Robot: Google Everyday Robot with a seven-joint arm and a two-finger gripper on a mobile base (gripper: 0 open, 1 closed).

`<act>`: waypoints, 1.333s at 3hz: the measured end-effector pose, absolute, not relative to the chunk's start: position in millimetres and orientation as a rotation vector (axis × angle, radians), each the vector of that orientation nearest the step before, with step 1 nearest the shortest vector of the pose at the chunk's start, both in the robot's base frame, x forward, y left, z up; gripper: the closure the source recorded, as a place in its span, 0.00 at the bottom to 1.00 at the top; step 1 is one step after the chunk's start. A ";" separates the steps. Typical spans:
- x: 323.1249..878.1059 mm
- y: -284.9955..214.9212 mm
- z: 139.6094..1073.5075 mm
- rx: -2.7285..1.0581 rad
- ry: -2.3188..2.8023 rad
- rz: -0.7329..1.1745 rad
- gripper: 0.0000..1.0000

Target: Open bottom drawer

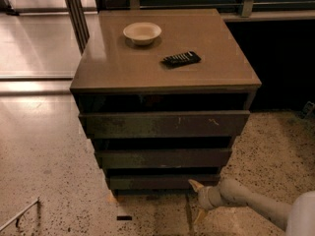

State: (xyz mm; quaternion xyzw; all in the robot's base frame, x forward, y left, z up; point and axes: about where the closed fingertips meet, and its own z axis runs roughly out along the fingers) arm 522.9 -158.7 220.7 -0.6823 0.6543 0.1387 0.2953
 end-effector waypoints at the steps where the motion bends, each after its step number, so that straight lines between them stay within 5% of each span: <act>1: 545.9 -154.8 212.8 -1.827 1.708 0.321 0.00; 4: 624.8 -163.9 169.2 -1.845 1.767 0.190 0.00</act>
Offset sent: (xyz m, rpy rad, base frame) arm 0.0727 -0.0021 -0.0168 -0.0679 -0.1484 0.0024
